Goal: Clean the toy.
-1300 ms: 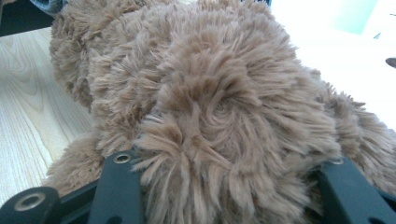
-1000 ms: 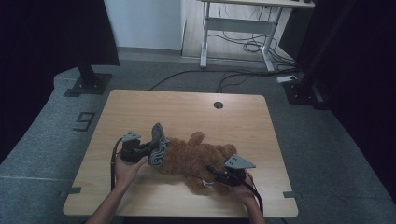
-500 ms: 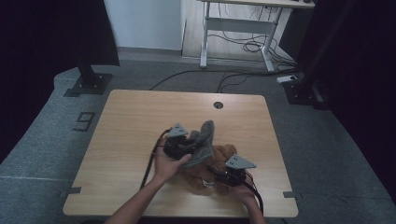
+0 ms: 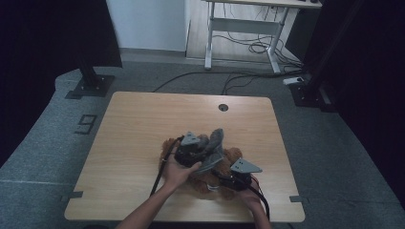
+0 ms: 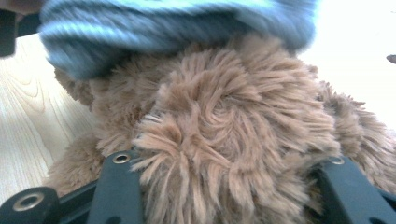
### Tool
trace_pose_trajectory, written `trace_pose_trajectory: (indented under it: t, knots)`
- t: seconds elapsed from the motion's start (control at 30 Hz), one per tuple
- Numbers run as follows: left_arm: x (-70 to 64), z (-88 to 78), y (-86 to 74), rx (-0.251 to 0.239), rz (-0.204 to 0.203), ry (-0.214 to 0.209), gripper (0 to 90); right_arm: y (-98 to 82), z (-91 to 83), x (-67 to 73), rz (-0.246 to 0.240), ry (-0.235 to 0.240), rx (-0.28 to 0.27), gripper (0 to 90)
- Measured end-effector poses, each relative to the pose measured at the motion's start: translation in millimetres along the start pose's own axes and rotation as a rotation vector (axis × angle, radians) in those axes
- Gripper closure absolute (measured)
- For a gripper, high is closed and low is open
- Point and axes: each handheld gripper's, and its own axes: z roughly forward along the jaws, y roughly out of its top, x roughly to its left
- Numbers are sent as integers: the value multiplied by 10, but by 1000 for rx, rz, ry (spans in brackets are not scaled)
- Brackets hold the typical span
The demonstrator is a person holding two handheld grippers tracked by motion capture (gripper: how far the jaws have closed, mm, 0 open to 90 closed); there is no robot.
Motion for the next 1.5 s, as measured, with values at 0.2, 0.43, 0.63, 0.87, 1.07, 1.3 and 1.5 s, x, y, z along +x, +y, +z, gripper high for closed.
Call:
trace_pose_trajectory:
  t: [0.2, 0.43, 0.63, 0.87, 1.07, 1.3, 1.5]
  knots:
    - [406, -394, -212, -67, -105, 14, 784, 0, 2, 2, 0, 2, -4, 485]
    - [774, -765, -388, -126, -207, 30, 781, -4, 1, 2, 4, 1, -7, 485]
    - [932, -897, -571, -136, -245, 62, 780, -1, 3, -8, 7, 5, -6, 484]
    - [1032, -979, -704, -107, -247, 118, 781, -10, -3, -6, 10, 3, -9, 483]
    - [1140, -979, -911, -31, -256, 171, 781, -10, -4, -9, 13, 2, -9, 482]
    - [1241, -920, -1032, 0, -328, 114, 781, -1, 0, -17, 16, 4, -9, 482]
    - [1190, -895, -1011, -16, -341, 64, 778, 56, -5, 9, 9, 0, -12, 504]
